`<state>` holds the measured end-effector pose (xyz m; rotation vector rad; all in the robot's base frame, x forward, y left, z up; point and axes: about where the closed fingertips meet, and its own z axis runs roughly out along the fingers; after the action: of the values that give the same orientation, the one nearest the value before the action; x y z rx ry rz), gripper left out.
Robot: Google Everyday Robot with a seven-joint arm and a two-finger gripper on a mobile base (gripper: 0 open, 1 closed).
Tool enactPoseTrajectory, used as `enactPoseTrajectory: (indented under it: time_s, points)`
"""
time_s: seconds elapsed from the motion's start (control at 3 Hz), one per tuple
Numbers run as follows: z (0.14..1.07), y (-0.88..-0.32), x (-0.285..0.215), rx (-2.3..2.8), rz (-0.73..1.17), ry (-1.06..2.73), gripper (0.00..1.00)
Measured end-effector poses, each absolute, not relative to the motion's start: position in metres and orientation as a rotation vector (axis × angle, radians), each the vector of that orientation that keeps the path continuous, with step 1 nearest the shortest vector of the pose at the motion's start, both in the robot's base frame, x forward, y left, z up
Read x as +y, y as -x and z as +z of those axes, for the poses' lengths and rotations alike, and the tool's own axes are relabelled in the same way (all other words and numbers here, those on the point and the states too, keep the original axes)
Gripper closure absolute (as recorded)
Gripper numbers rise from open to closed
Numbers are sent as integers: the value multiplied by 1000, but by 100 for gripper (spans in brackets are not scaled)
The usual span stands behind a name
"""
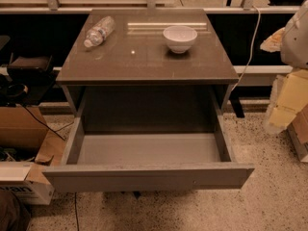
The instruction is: Close top drawer
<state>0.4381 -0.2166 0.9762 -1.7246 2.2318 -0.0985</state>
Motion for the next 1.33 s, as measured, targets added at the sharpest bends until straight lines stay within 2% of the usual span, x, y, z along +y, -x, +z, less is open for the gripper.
enactPoseTrajectory:
  time_s: [0.33,1.33]
  points:
    - [976,-438,-217,2232,-98,1725,0]
    - [957,-418,-215,2137,-123,1779,68]
